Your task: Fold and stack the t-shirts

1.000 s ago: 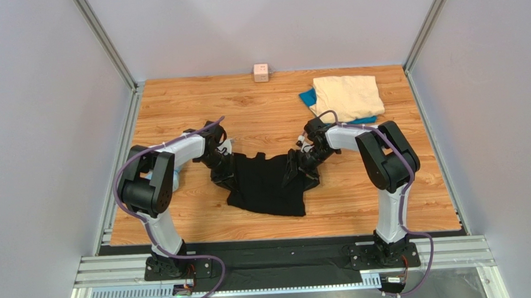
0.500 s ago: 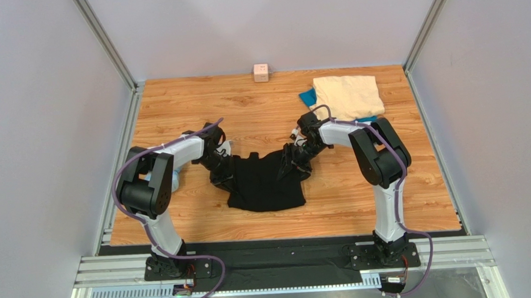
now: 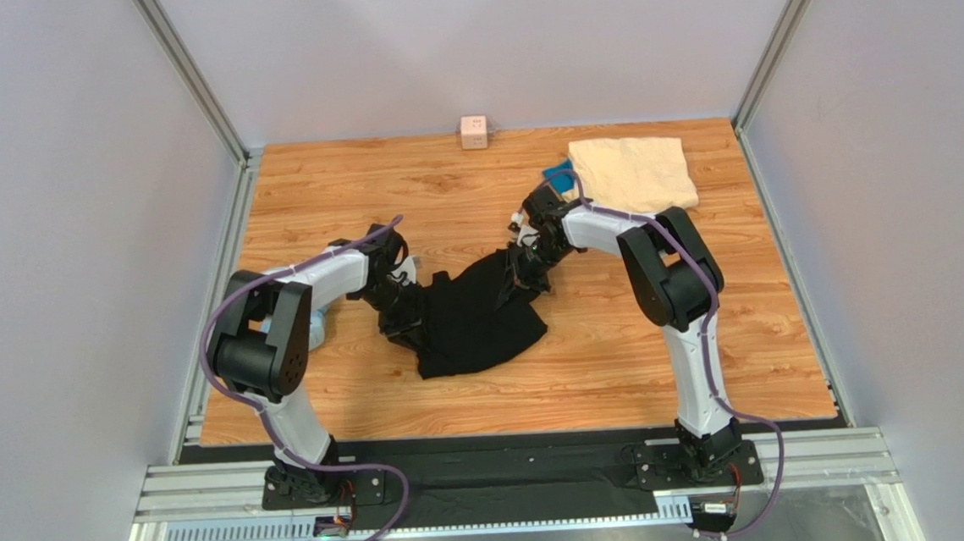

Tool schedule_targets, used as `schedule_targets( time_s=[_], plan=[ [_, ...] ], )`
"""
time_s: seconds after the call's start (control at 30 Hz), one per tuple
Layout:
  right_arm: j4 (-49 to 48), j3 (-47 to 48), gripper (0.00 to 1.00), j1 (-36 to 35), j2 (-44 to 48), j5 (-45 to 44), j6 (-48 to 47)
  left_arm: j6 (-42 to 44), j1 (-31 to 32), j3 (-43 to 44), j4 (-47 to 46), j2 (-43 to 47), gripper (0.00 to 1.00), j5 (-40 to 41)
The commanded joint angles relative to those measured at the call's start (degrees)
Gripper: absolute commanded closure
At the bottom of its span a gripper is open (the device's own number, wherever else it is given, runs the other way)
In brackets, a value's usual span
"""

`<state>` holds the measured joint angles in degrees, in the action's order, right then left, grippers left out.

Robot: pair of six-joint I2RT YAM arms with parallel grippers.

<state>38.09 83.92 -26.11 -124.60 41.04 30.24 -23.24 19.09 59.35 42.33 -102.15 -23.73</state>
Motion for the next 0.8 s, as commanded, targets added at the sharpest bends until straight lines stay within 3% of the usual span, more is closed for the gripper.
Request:
schedule_targets(
  time_s=[0.0, 0.27, 0.43, 0.53, 0.77],
  plan=[
    [6.6, 10.9, 1.0, 1.3, -2.2, -12.8, -8.5, -2.5, 0.1, -1.4, 0.7, 5.8, 0.7, 6.2],
    [14.0, 29.7, 1.0, 5.1, -6.2, -21.3, -13.7, -3.5, 0.1, -0.4, 7.9, 14.0, 0.68, 15.7],
    [23.0, 53.4, 1.0, 8.4, -16.4, -22.9, -16.6, -2.9, 0.1, -0.9, 9.4, 14.0, 0.68, 14.9],
    [23.3, 57.3, 1.0, 10.5, -17.6, -23.5, -17.3, -2.7, 0.1, -1.4, 9.9, 14.2, 0.69, 14.3],
    [21.7, 54.2, 1.0, 15.3, -13.2, -24.3, -19.2, -2.0, 0.1, -1.7, 10.5, 14.4, 0.7, 14.1]
  ],
)
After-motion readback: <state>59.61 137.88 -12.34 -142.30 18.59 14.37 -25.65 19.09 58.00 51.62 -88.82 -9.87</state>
